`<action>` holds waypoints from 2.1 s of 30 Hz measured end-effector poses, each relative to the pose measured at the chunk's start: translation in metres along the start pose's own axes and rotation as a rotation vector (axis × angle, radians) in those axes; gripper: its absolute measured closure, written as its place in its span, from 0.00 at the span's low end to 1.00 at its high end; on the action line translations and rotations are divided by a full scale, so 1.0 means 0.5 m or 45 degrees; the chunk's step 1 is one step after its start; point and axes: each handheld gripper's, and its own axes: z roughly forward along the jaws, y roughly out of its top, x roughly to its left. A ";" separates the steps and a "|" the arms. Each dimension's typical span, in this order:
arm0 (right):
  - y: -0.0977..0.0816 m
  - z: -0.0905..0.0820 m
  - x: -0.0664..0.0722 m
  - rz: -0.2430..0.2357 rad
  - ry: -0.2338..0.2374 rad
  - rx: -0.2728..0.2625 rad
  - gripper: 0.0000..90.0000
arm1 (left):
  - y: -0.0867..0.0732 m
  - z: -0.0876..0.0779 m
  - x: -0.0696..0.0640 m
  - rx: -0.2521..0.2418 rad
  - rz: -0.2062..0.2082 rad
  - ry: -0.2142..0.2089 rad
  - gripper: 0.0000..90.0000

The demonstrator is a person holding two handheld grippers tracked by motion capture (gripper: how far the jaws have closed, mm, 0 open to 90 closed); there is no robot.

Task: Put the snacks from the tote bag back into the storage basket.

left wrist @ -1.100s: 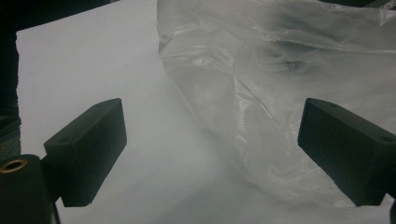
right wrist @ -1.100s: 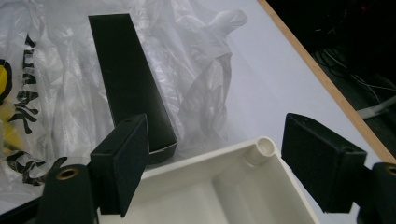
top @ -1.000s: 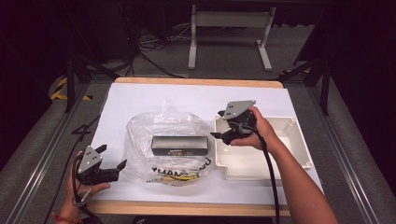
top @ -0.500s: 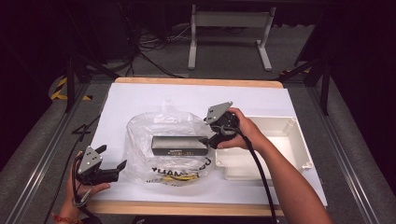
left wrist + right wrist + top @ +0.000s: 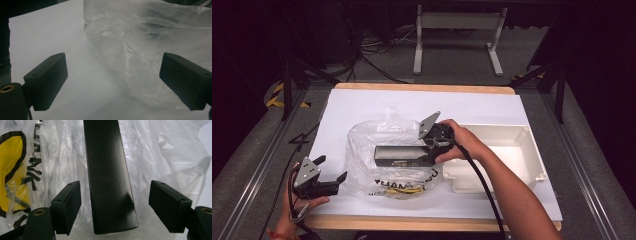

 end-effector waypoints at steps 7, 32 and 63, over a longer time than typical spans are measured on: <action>0.009 0.022 -0.002 -0.012 0.030 0.065 0.28 | -0.003 -0.004 0.000 0.009 0.004 0.006 0.10; 0.022 0.076 -0.010 -0.078 0.106 0.263 0.48 | -0.007 -0.001 -0.003 0.037 0.017 -0.009 0.10; 0.050 0.012 0.008 -0.161 0.079 0.071 0.48 | -0.007 -0.001 -0.003 0.040 0.014 -0.005 0.10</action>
